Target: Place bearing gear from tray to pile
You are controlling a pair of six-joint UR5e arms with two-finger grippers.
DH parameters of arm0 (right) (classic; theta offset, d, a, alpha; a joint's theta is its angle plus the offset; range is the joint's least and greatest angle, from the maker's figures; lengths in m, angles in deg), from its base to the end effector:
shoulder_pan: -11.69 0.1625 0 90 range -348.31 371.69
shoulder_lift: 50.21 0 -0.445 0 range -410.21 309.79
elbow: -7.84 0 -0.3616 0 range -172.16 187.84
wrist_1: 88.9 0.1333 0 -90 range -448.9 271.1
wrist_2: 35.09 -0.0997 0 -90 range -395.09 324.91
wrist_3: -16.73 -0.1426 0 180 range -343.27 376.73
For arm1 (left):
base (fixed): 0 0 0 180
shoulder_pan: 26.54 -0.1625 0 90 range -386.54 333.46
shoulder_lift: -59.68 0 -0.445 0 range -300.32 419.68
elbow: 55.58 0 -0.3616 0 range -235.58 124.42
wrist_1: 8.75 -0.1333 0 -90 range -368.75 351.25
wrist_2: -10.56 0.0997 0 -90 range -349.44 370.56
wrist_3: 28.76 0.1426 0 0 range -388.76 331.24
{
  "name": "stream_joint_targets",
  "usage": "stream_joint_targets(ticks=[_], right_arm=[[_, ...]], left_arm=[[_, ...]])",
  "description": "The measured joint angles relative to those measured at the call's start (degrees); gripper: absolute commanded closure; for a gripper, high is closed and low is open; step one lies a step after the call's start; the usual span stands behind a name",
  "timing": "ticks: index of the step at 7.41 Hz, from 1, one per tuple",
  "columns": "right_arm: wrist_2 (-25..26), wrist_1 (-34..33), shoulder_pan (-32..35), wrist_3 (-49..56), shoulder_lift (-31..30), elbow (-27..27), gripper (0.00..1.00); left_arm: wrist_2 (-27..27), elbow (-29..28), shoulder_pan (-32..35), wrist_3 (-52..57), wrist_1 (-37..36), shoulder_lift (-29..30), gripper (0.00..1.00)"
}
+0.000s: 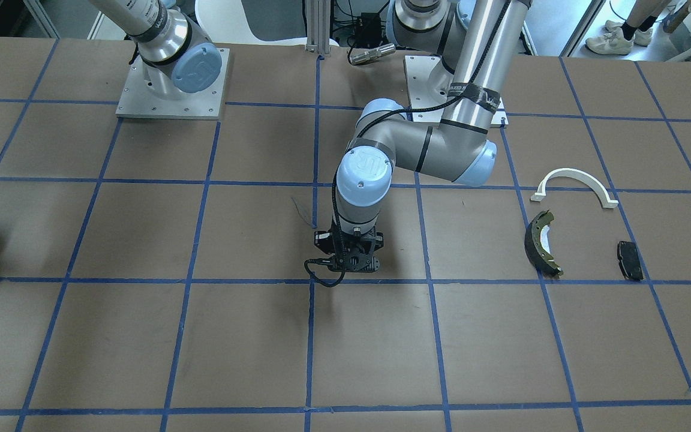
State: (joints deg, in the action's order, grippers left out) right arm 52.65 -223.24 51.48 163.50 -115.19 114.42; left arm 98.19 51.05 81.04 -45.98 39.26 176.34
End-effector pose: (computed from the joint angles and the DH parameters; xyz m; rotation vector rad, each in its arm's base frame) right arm -0.3452 -0.4683 0.1881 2.3059 -2.0540 0.0493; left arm -0.3016 -0.4912 0.1675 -0.0090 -3.1084 -0.0529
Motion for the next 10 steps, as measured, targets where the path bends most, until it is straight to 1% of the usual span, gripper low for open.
stream_joint_targets(ticks=[1,3,4,5,6,7,8,9,10], right_arm=[[0.0,-0.92,0.01,0.16,0.71,0.02,0.23],[0.06,-1.81,0.02,0.29,1.41,0.06,0.47],[0.07,-1.89,0.02,0.29,1.6,0.09,0.6],[0.16,-1.94,0.02,0.29,1.76,0.09,0.72],[0.36,-1.97,0.02,0.35,1.82,0.06,0.87],[0.57,-1.89,0.02,0.32,1.77,-0.07,0.97],[0.89,-1.73,0.0,0.09,1.54,-0.28,1.0],[1.09,-1.57,-0.04,-0.32,1.12,-0.45,1.0],[1.16,-1.3,-0.03,-1.69,0.05,-0.48,1.0]], left_arm=[[0.02,-0.04,-0.01,0.3,0.14,-0.03,1.0],[0.38,-0.95,-0.66,2.35,0.88,-0.95,1.0],[0.63,-2.65,-2.52,4.67,3.24,-1.91,1.0],[0.8,-5.71,-5.98,8.01,7.39,-2.86,1.0],[0.93,-9.48,-10.07,12.06,12.29,-3.7,1.0],[1.05,-13.17,-14.52,15.99,17.72,-4.5,1.0],[1.94,-15.79,-19.05,20.43,22.82,-5.37,1.0],[4.07,-17.1,-24.35,26.54,26.83,-6.16,1.0],[6.0,-17.25,-30.27,33.23,28.72,-6.56,1.0]])
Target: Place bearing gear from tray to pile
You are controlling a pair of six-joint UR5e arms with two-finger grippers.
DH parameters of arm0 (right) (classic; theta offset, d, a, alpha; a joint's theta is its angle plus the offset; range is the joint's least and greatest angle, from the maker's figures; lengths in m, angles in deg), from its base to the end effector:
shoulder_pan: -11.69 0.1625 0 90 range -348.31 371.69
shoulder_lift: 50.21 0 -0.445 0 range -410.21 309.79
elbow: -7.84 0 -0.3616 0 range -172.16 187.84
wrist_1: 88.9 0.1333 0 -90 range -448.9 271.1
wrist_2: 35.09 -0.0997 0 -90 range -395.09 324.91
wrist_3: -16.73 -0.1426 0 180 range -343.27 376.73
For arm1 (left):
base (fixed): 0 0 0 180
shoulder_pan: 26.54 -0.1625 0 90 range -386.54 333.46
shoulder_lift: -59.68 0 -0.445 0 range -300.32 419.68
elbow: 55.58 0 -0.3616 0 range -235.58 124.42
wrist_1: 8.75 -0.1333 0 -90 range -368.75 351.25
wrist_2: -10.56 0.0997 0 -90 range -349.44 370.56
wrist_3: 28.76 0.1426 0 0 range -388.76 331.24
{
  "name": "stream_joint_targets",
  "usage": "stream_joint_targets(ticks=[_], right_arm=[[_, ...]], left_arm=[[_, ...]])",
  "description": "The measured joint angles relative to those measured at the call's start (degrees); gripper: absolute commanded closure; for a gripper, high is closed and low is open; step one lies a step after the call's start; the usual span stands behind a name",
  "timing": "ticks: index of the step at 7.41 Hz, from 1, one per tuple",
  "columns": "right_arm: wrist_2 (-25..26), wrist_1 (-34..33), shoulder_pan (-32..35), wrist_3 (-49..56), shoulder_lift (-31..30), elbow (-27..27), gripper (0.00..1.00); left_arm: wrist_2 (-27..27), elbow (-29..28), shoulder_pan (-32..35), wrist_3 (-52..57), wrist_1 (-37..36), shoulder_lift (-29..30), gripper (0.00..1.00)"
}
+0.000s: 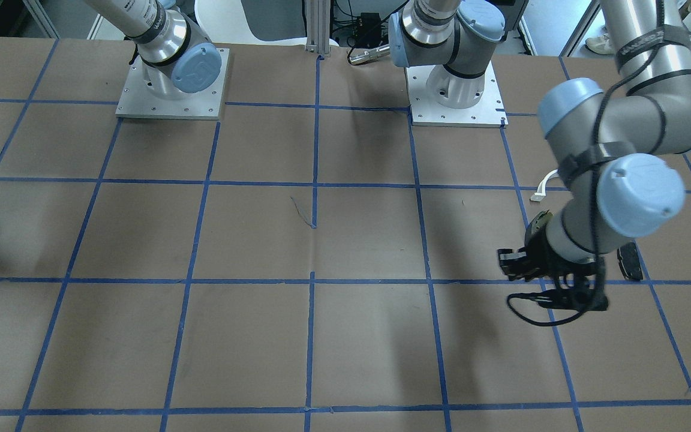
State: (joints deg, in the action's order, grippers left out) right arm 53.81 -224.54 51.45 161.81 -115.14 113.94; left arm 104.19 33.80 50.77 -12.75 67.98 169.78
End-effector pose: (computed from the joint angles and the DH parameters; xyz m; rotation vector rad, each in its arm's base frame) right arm -0.3521 -0.4699 0.1932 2.2552 -2.0708 0.0132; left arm 0.0056 -0.5907 0.3075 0.0952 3.1000 0.1874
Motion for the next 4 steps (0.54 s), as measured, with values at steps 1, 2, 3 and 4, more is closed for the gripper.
stream_joint_targets(ticks=[1,2,3,4], right_arm=[[0.08,1.11,0.23,-3.36,-2.37,0.2,1.0],[0.07,4.2,1.45,-9.97,-5.86,0.66,1.0],[0.01,7.21,3.91,-18.16,-8.69,1.48,1.0],[-0.15,8.56,7.18,-26.56,-10.57,2.58,1.0]], left_arm=[[0.82,0.3,-5.47,5.16,0.54,0.19,1.0],[1.07,1.04,-9.97,8.24,0.41,0.7,1.0],[1.18,2.05,-12.94,9.53,0.11,0.97,1.0],[1.22,3.23,-15.21,10.12,-0.28,1.31,1.0]])
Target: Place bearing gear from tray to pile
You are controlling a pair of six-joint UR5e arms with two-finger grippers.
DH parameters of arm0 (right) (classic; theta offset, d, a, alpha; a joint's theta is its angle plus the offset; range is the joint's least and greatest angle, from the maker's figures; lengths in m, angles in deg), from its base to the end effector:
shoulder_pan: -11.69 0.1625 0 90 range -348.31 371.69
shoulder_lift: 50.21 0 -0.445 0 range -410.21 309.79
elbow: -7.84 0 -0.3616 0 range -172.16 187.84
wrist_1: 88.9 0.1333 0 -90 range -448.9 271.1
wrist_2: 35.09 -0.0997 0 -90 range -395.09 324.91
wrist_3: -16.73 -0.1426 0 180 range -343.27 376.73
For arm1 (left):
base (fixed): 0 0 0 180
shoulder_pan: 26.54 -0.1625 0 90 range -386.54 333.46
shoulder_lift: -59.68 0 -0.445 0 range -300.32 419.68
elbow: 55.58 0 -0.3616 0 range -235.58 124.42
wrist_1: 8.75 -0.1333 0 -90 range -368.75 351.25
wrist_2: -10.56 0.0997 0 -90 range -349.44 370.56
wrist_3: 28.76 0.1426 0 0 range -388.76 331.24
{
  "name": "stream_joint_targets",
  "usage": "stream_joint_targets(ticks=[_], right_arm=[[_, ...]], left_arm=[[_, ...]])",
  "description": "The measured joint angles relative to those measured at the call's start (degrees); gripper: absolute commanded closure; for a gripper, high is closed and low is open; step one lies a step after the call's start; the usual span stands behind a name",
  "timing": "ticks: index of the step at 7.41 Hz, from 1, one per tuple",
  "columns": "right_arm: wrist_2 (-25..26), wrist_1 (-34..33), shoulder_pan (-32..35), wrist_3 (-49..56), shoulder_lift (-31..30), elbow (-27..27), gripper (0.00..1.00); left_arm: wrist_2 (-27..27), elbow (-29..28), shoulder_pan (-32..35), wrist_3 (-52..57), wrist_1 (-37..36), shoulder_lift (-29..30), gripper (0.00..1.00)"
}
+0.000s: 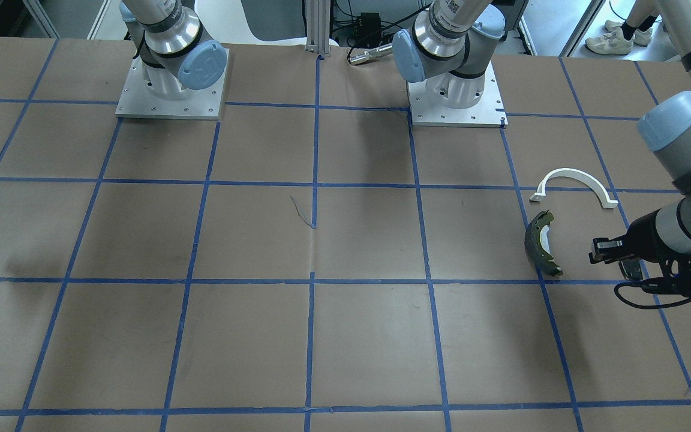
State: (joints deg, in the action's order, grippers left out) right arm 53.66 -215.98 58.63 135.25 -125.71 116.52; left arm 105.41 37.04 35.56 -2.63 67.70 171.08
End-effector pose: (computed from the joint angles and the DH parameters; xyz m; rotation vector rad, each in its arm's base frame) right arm -0.2576 -0.4754 0.2600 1.8841 -2.4333 0.0499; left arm 0.1572 -0.5560 0.2718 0.0361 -3.1178 -0.3145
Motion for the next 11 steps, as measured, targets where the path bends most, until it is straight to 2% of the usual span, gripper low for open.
stream_joint_targets(ticks=[2,6,8,10,11], right_arm=[[-0.5,0.37,9.51,-21.01,-1.6,1.73,1.0],[-0.12,-6.31,37.89,-68.1,1.44,1.38,1.0],[2.05,-7.03,51.53,-92.75,5.51,-2.87,0.99],[3.79,-6.49,62.07,-112.94,11.28,-8.19,0.98],[3.87,-6.44,66.79,-121.86,14.23,-10.21,0.9]], left_arm=[[-0.1,2.29,-2.43,0.28,-1.04,0.92,1.0],[-0.1,6.15,-3.1,0.34,-5.92,3.23,1.0],[-0.04,8.43,-3.18,0.4,-8.92,3.72,1.0],[0.04,10.75,-3.26,0.43,-10.89,3.69,1.0],[0.08,11.4,-3.27,0.37,-11.46,3.67,1.0]])
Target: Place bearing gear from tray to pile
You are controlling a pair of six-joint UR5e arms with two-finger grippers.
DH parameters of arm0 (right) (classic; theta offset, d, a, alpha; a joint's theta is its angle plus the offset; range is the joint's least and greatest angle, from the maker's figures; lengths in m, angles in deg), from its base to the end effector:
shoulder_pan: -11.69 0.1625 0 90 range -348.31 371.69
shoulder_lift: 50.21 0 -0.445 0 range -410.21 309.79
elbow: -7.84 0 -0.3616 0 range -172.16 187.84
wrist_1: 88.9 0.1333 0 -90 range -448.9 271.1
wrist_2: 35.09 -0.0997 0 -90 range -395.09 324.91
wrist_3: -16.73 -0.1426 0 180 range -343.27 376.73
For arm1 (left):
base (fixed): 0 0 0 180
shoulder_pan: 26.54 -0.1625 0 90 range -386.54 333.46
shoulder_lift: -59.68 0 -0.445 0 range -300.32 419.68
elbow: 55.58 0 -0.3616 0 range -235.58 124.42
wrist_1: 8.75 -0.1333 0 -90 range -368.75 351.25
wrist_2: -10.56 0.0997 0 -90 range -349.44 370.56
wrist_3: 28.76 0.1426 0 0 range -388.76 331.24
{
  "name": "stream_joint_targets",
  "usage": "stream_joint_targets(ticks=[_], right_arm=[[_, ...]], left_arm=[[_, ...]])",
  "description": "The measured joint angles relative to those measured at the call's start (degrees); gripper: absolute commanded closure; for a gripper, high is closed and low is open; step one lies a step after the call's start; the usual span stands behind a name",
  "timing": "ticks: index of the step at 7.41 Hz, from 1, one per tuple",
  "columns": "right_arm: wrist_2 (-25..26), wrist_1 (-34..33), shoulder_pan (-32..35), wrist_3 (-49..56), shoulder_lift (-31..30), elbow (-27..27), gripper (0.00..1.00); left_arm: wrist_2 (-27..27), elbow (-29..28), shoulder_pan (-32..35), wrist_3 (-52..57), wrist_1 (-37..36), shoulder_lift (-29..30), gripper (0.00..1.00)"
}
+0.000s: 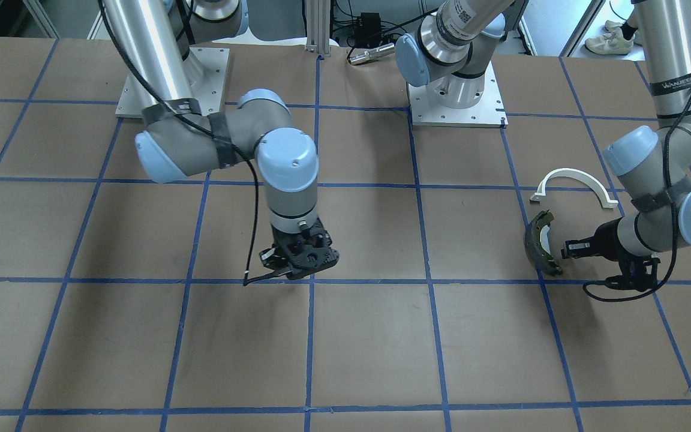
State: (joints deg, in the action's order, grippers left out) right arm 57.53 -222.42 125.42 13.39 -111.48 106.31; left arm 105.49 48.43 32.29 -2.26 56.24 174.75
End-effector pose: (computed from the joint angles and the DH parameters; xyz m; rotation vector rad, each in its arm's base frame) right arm 0.3642 -0.5135 0.2035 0.5479 -3.0690 0.1840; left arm 0.1715 -0.5174 0.1756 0.1089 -3.0710 -0.3960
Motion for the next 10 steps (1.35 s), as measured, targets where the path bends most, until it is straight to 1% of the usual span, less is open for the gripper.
stream_joint_targets(ticks=[1,2,3,5,6,8,9,10], right_arm=[[-0.22,0.18,3.15,-6.21,1.95,-1.73,0.58],[-0.95,0.4,4.82,-10.56,2.83,-2.91,0.01],[-1.89,0.28,5.36,-13.01,3.2,-3.12,0.0],[-2.48,0.42,3.66,-14.29,2.36,-3.37,0.0],[-2.51,2.24,1.08,-12.33,0.31,-3.62,0.0],[-2.55,10.46,-7.73,-2.22,-6.97,-3.97,0.0],[-3.16,15.85,-12.93,1.18,-11.15,-4.49,0.0],[-4.14,21.89,-17.79,3.65,-15.16,-6.16,0.0]], left_arm=[[0.05,0.26,-0.06,-0.05,-0.25,-0.02,0.92],[0.09,0.35,-0.36,-0.1,-0.34,-0.02,0.92],[0.14,0.37,-0.93,-0.12,-0.37,-0.02,0.91],[0.19,0.39,-1.51,-0.14,-0.37,-0.02,0.34],[0.23,0.39,-1.56,-0.14,-0.33,-0.09,0.0],[0.21,-0.28,-1.4,-0.19,-0.15,-0.86,0.0],[0.01,-1.64,-0.58,-0.41,0.21,-1.41,0.0],[-0.2,-4.09,1.3,-0.71,0.64,-1.72,0.0]])
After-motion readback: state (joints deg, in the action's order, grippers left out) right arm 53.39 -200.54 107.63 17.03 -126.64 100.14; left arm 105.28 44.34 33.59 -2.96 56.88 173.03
